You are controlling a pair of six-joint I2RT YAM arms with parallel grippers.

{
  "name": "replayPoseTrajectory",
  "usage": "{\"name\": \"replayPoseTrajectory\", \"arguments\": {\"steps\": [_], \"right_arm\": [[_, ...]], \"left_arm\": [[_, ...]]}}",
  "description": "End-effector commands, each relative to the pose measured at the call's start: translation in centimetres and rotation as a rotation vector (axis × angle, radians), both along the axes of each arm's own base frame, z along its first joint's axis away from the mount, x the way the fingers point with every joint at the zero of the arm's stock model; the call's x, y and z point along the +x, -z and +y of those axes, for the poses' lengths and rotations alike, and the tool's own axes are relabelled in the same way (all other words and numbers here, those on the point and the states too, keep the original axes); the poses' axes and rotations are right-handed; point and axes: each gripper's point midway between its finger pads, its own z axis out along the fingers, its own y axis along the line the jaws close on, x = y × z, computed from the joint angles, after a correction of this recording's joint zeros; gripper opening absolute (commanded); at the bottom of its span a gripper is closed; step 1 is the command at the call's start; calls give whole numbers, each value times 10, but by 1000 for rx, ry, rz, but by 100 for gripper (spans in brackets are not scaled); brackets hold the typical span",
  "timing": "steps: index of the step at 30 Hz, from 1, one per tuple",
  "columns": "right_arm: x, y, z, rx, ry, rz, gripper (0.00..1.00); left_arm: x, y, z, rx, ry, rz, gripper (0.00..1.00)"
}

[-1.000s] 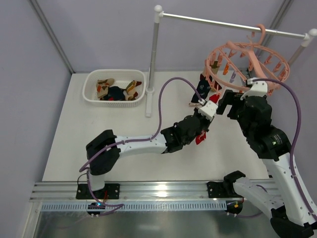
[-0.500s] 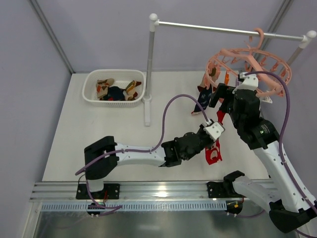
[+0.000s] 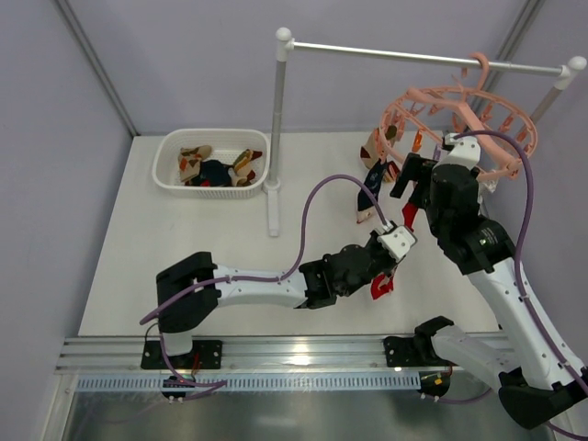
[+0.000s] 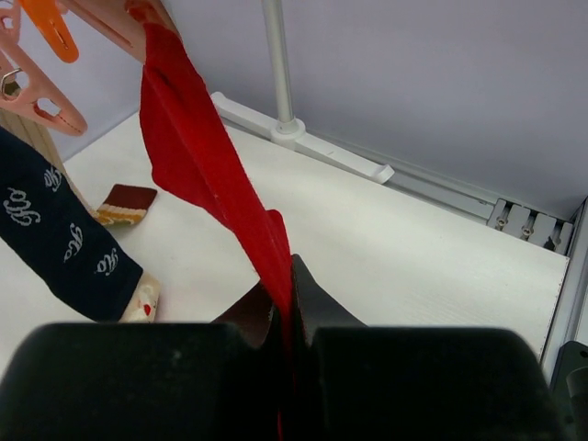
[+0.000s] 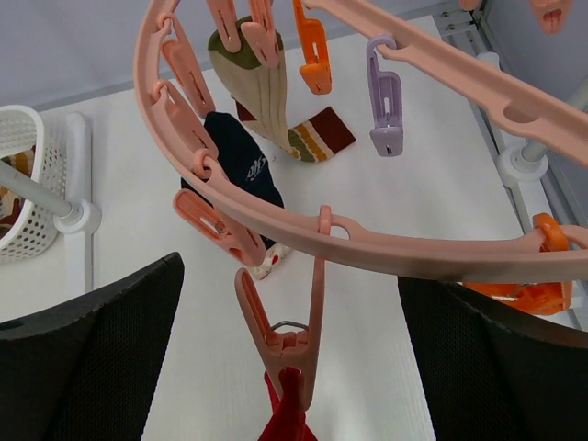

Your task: Remove the socks clipped to the hanger

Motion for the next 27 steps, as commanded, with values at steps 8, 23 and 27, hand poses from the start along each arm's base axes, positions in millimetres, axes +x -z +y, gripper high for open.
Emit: {"name": "replayPoseTrajectory", "arguments": {"steps": [8, 23, 27], "right_arm": [[2, -20, -13, -39, 61, -53, 46], [-3, -24, -17, -38, 69, -76, 5], [-9, -23, -17, -26, 55, -91, 63]], "left_arm": [[-6, -33, -1, -53, 20, -25, 0], [8, -8, -2, 21, -41, -12, 0], [27, 6, 13, 8, -69, 55, 0]]}}
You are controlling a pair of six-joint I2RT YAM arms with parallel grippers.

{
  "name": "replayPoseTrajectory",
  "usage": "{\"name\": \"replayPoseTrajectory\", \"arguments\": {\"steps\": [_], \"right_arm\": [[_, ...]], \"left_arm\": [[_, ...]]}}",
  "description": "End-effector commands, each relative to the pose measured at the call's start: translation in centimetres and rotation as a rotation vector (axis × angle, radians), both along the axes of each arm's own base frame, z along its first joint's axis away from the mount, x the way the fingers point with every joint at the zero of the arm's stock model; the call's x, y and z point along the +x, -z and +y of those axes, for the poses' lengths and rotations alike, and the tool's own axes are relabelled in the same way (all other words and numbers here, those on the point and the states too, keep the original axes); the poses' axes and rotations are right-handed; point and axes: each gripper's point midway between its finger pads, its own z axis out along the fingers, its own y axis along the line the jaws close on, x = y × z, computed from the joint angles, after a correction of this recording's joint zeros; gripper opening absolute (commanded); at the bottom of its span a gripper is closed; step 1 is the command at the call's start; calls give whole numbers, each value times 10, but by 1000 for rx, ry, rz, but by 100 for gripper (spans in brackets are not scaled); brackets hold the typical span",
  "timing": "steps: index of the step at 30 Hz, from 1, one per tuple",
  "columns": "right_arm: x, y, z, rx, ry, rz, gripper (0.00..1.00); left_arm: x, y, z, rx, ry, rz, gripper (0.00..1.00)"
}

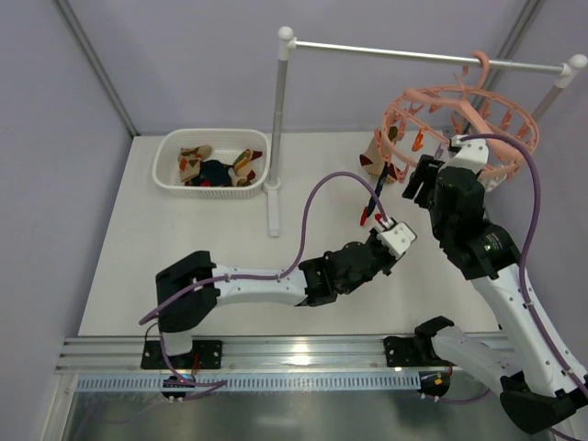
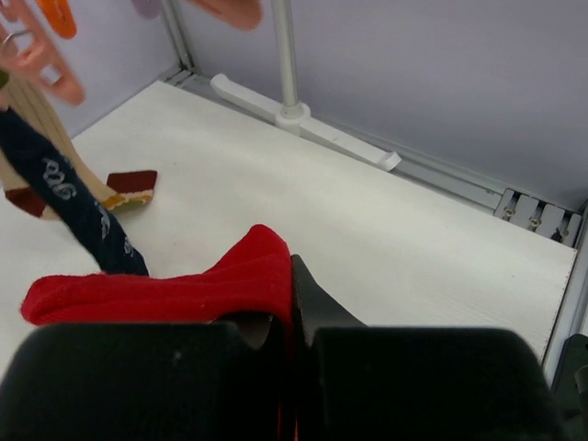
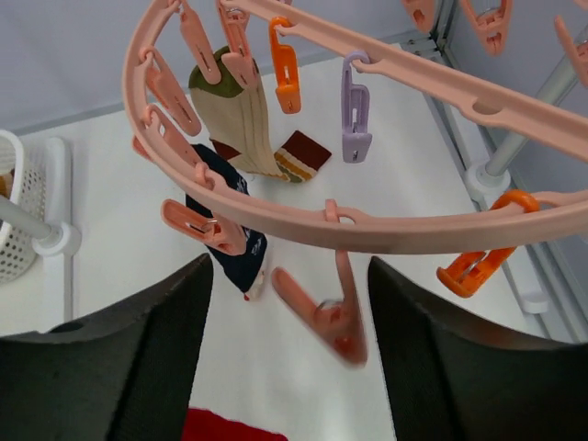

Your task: Remove the socks clipped to the hanger

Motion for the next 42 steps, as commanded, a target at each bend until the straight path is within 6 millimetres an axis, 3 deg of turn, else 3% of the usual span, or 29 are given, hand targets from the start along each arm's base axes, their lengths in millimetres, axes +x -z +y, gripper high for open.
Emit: {"name": "replayPoseTrajectory", "arguments": {"steps": [1, 2, 8, 11, 12, 14, 15, 16, 18, 19, 22, 23, 25, 26, 29, 30, 34, 35, 36, 41, 42], "right_arm": [[-6, -9, 0, 14, -17, -53, 73], [-7, -8, 0, 17, -18, -56, 77], [-17, 8, 0, 34, -44, -60, 91], [-20, 19, 6, 55, -75, -60, 95], [-20, 22, 7, 57, -81, -59, 96], [-19, 34, 12, 66, -105, -47, 97], [-19, 39, 14, 65, -114, -37, 99], [-18, 48, 17, 62, -126, -21, 100], [-17, 60, 23, 63, -158, 2, 100], [-16, 71, 26, 62, -169, 18, 99], [-13, 92, 29, 65, -176, 42, 100], [-13, 97, 28, 64, -172, 49, 100], [-13, 108, 29, 74, -173, 61, 100], [-13, 113, 29, 79, -173, 67, 100], [-14, 125, 29, 88, -178, 74, 100], [-13, 126, 26, 85, -168, 71, 100], [-15, 130, 18, 79, -152, 74, 100], [-16, 129, 18, 84, -157, 72, 100], [-17, 129, 17, 85, -158, 68, 100], [-21, 123, 9, 81, -149, 40, 100], [-22, 123, 8, 81, -150, 40, 100]], "left_arm": [[24, 13, 18, -29, -58, 75, 0], [35, 8, 27, -61, -81, 98, 0], [61, 5, 79, -112, -169, 155, 0], [77, 12, 107, -124, -217, 198, 0], [88, 2, 122, -160, -245, 210, 0], [95, 3, 140, -167, -266, 236, 0], [98, 11, 150, -157, -279, 255, 0], [106, 3, 168, -182, -307, 271, 0], [110, 3, 188, -178, -338, 281, 0], [111, -10, 200, -197, -355, 263, 0], [125, -19, 234, -193, -418, 267, 0], [136, -30, 253, -228, -438, 273, 0], [146, -33, 273, -245, -461, 304, 0], [159, -40, 296, -280, -511, 306, 0], [176, -47, 319, -293, -567, 298, 0], [186, -46, 336, -293, -614, 300, 0], [223, -46, 363, -294, -696, 309, 0], [232, -55, 366, -309, -708, 295, 0], [246, -46, 371, -299, -730, 308, 0], [294, -50, 366, -303, -762, 256, 0], [304, -58, 367, -311, -774, 228, 0]]}}
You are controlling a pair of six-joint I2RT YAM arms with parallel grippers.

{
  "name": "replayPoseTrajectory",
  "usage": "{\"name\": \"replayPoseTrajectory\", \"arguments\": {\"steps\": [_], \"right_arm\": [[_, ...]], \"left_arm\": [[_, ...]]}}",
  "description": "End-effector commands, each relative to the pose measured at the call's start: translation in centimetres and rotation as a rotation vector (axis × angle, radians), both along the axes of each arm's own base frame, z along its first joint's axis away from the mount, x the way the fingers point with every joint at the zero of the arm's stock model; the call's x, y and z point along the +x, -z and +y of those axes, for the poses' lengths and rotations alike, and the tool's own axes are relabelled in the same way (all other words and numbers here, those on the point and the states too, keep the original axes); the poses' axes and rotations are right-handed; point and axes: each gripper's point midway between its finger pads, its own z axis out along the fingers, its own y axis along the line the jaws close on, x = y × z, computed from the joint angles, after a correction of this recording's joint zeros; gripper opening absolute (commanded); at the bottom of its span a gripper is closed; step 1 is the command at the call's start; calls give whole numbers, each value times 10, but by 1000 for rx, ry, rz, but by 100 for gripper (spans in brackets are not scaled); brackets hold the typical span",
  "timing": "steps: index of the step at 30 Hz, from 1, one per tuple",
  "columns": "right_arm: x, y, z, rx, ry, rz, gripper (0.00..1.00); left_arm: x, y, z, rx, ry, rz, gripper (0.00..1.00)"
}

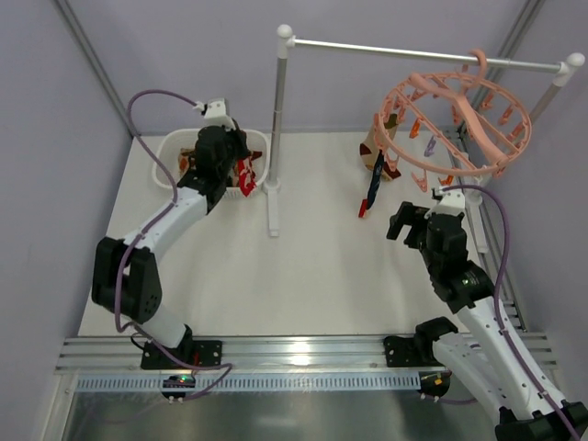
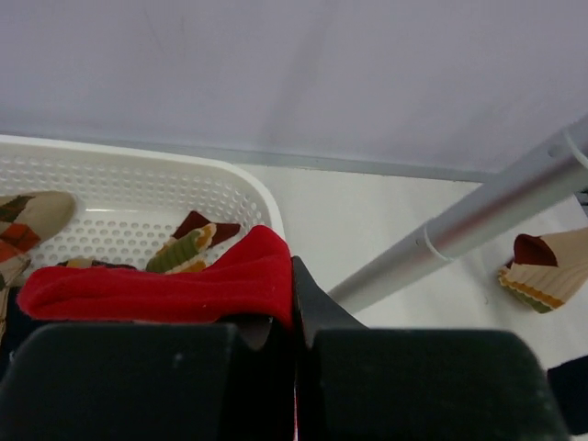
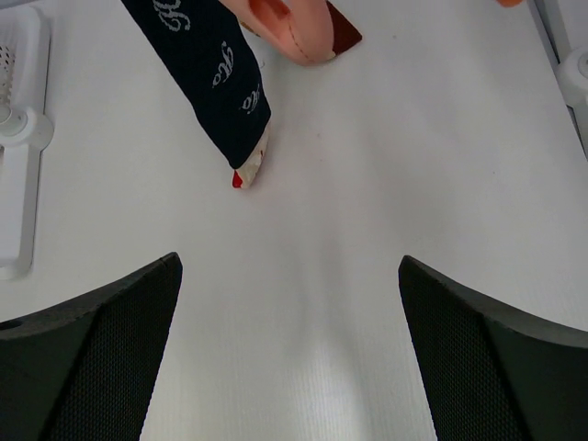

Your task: Remove the socks clipped to the hanger

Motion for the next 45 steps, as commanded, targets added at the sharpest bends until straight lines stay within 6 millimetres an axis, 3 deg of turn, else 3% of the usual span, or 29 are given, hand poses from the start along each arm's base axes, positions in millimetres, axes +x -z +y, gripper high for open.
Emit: {"name": "replayPoseTrajectory", "arguments": {"steps": [1, 3, 4, 5, 10, 22, 23, 24, 26, 32, 37, 38, 41, 45], "right_arm": [[2, -12, -1, 6, -8, -52, 100], [0, -15, -3, 7, -5, -62, 100], [-1, -16, -3, 10, -7, -69, 99], [-2, -18, -3, 12, -10, -74, 100], [-3, -24, 0, 25, -31, -97, 100], [0, -23, 2, 25, -37, -94, 100], [0, -23, 2, 27, -38, -92, 100], [0, -23, 2, 27, -38, -93, 100], [0, -23, 2, 27, -38, -93, 100], [-3, -25, 2, 34, -41, -100, 100], [-6, -27, 4, 45, -51, -108, 100], [-6, -27, 4, 45, -53, -110, 100], [-7, -28, 5, 50, -57, -115, 100], [-6, -28, 5, 54, -57, -116, 100]], "left_arm": [[35, -12, -4, 28, -30, -67, 0], [50, -17, 3, 48, -85, -93, 0], [59, -2, 2, 73, -97, -81, 0], [65, -8, 6, 68, -129, -120, 0], [94, 22, 18, 119, -233, -147, 0], [102, 76, 32, 140, -339, -44, 1], [102, 77, 33, 137, -346, -30, 14], [101, 73, 35, 129, -356, -27, 61], [95, 79, 40, 105, -388, 8, 98], [66, 83, 47, -2, -427, 37, 100], [47, 97, 58, 39, -481, 118, 100], [52, 91, 55, 45, -470, 125, 100], [46, 110, 48, 99, -416, 235, 100], [32, 103, 30, 7, -330, 196, 100]]}}
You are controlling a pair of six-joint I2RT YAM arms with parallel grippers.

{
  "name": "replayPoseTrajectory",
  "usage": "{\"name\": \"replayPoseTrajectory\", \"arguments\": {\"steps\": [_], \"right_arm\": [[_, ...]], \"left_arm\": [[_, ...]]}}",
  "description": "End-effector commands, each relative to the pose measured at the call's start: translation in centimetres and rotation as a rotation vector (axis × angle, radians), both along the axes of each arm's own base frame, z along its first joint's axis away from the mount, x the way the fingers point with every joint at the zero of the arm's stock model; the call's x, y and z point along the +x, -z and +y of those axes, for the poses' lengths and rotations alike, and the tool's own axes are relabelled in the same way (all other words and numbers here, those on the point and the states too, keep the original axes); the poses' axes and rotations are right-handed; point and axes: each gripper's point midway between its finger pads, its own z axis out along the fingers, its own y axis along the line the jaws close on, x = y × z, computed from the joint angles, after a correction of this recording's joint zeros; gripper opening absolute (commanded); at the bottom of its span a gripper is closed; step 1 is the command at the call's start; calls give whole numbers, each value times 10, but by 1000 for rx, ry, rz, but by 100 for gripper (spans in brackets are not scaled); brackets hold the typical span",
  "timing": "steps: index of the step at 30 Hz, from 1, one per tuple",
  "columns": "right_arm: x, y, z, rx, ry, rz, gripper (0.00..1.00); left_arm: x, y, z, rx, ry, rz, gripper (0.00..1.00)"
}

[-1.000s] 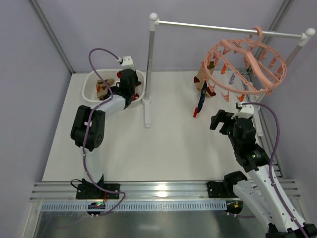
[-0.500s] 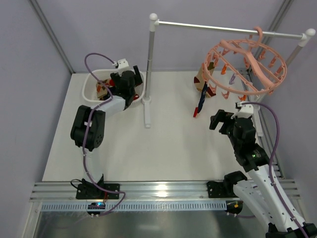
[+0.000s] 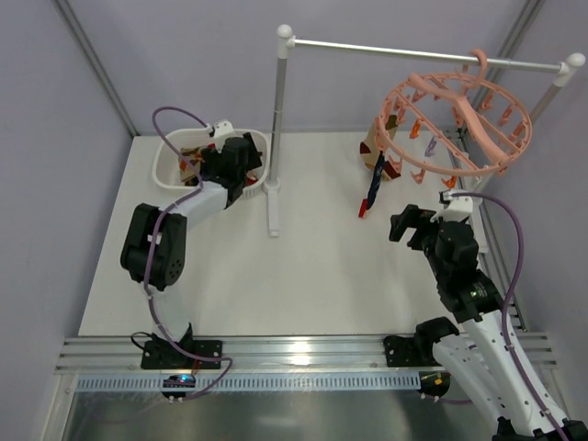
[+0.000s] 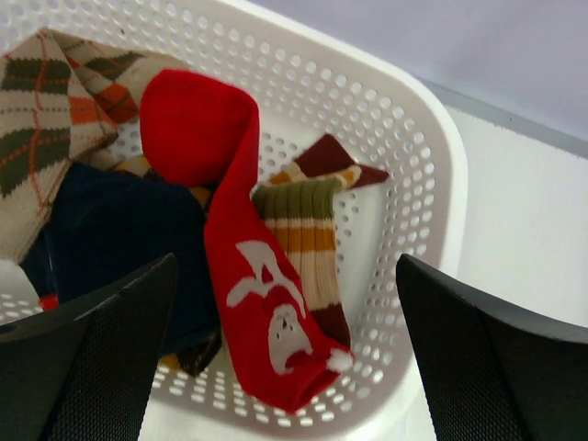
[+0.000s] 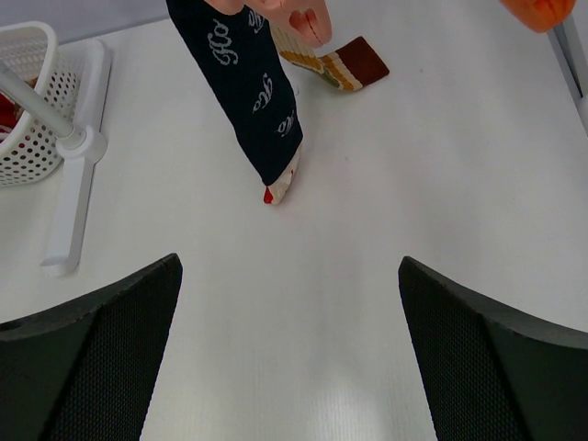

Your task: Remove the socks clipped to the hanger

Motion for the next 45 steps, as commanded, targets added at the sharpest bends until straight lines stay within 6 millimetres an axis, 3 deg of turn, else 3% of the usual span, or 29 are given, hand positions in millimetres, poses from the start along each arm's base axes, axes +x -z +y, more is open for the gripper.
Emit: {"name": "replayPoseTrajectory", "arguments": {"steps": [1, 3, 4, 6, 7, 8, 10, 11, 16, 18, 22, 28, 29, 39, 45], "right_arm": [[2, -7, 1, 14, -3, -34, 100], [1, -7, 0, 14, 0, -34, 99], [1, -8, -1, 16, 5, -38, 100], [0, -10, -3, 21, 15, -51, 100], [-1, -11, -3, 24, 17, -55, 100], [-1, -11, -3, 24, 19, -58, 100], [-3, -13, -4, 28, 22, -67, 100], [-3, -13, -4, 30, 19, -69, 100], [-3, -15, -5, 35, 24, -76, 100], [-4, -16, -5, 41, 27, -84, 100], [-11, -26, -8, 59, 33, -128, 100], [-21, -41, -10, 85, 31, -194, 100], [-21, -42, -10, 86, 31, -200, 100], [-13, -35, -8, 77, 30, -173, 100], [-12, -34, -7, 73, 28, -172, 100]], "left_arm": [[-18, -31, -28, -99, 88, -69, 100], [-27, -35, -40, -98, 105, -76, 100], [-36, -35, -61, -92, 136, -74, 100], [-48, -34, -78, -82, 152, -83, 100], [-55, -40, -85, -89, 164, -103, 100], [-64, -50, -104, -106, 192, -146, 100], [-81, -60, -115, -109, 213, -185, 100], [-93, -66, -131, -118, 244, -201, 100], [-121, -90, -168, -174, 371, -269, 100], [-124, -91, -184, -175, 412, -274, 100], [-131, -92, -237, -186, 585, -307, 100], [-123, -80, -304, -225, 791, -327, 100], [-127, -87, -315, -255, 843, -355, 100], [-131, -79, -366, -329, 968, -366, 100], [-125, -60, -390, -325, 987, -337, 100]]}}
